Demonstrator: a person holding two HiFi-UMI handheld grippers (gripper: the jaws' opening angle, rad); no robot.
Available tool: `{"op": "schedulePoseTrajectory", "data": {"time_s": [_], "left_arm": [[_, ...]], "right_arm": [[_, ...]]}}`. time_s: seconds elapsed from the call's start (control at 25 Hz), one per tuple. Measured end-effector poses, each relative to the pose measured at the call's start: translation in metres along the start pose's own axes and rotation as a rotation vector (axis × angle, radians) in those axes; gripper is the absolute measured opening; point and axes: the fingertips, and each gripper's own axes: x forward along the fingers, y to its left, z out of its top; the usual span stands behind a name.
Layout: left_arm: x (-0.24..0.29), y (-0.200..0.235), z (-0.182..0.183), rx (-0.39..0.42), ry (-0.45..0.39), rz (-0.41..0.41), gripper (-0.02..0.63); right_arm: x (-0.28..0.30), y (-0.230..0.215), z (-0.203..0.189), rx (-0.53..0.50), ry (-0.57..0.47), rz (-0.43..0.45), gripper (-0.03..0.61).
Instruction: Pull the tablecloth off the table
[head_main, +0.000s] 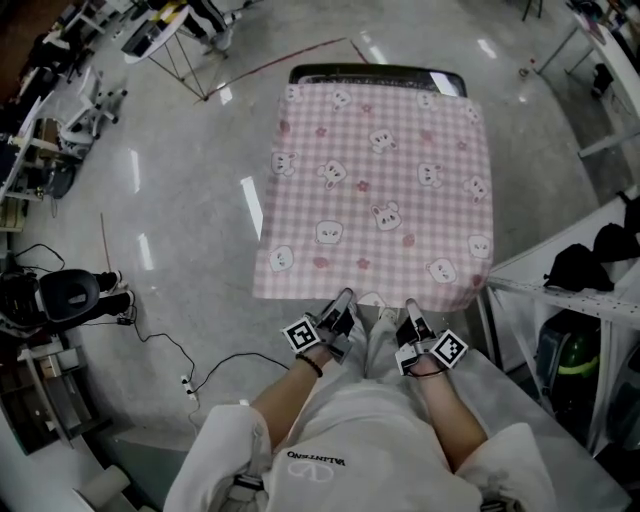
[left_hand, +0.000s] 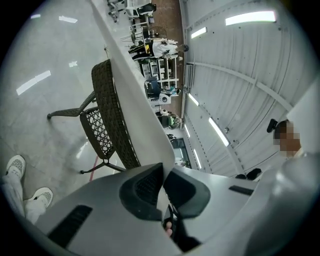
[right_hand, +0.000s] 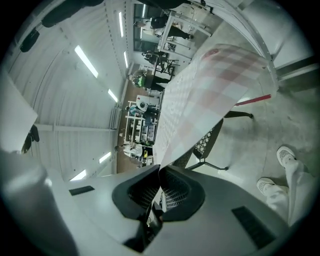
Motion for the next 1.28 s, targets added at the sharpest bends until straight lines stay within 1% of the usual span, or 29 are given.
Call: {"op": "schedulePoseTrajectory", "data": {"time_s": [0.2,0.28,0.4,0.48,0.6,0.72,0.8,0.88,0.96,1.0,1.16,1.28], "left_arm": [[0.001,-0.023,-0.011,0.017,0.022,0.003,0.002],[-0.002,-0.030,-0.014,0.013,0.029,0.008,0.002],[-0.008,-0.036,-0.016,0.030,0.049,0.020,0.002],[-0.013,-0.040,-0.019,0.046,0.061,0.028,0.002],[-0.017,-0.052,-0.020,0.072,0.075,0.001,0.002],[-0.022,-0.063,-0.026,0.089,0.091,-0.003,0.002],[-0.022,-0.075,-0.027,0.144,0.110,-0.011,0.002],[-0.018,-0.092,-0.023,0.235,0.133,-0.024,0.002],[-0.011,-0.106,-0.017,0.286,0.140,-0.041,0.002],[-0.008,-0.113,-0.012,0.288,0.133,-0.057,0.002],[-0.001,-0.140,0.010,0.243,0.083,-0.126,0.002],[-0.001,-0.168,0.023,0.271,0.067,-0.151,0.002]], "right_arm": [[-0.014,0.021,0.007,-0.037,0.061,0.016,0.009],[-0.019,0.028,0.006,-0.042,0.074,0.020,0.009],[-0.026,0.031,0.003,-0.047,0.084,0.009,0.009],[-0.031,0.033,-0.001,-0.046,0.093,0.005,0.009],[-0.038,0.040,-0.004,-0.056,0.104,0.018,0.009],[-0.046,0.051,-0.006,-0.053,0.106,0.036,0.009],[-0.050,0.058,-0.006,-0.060,0.110,0.042,0.009],[-0.050,0.067,-0.004,-0.082,0.119,0.045,0.009],[-0.045,0.079,0.001,-0.119,0.124,0.055,0.011],[-0.042,0.087,0.004,-0.135,0.123,0.065,0.011],[-0.027,0.128,0.013,-0.175,0.098,0.123,0.011],[-0.021,0.164,0.014,-0.218,0.085,0.173,0.011]]}}
